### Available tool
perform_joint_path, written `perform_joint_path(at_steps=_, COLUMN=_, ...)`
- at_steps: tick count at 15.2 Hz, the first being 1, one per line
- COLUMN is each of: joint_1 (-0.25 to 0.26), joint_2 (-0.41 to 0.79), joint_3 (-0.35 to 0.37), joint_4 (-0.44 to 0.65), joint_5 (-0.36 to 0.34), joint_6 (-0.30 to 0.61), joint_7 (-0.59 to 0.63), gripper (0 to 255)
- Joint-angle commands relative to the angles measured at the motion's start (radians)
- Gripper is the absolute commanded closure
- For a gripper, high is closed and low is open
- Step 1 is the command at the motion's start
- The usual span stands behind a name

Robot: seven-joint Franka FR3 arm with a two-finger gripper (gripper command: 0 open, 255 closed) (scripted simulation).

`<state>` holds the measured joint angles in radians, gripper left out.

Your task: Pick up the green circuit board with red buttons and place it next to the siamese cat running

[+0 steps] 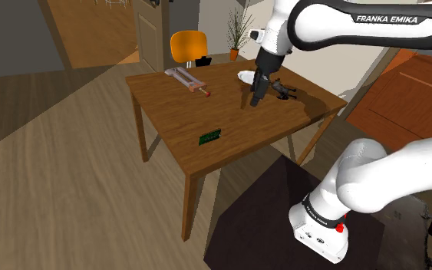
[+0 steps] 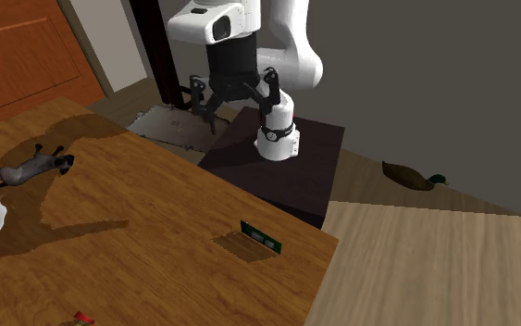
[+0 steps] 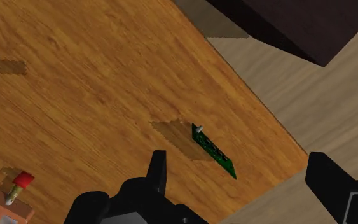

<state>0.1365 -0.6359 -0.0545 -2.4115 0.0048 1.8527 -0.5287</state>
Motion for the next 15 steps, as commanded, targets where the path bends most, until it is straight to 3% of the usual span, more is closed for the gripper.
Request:
perform_joint_path(at_steps=1, joint_1=0.028, joint_2=0.062, joint_3=-0.019, joint_4=-0.017, joint_5=-0.006, joint_6=0.074, joint_7=-0.092, gripper=0)
perform_joint_path(at_steps=15, joint_1=0.202, joint_2=0.500, joint_3=-0.061, joint_4=0.002, joint_5=0.019, joint_6=0.446, joint_7=-0.657, gripper=0)
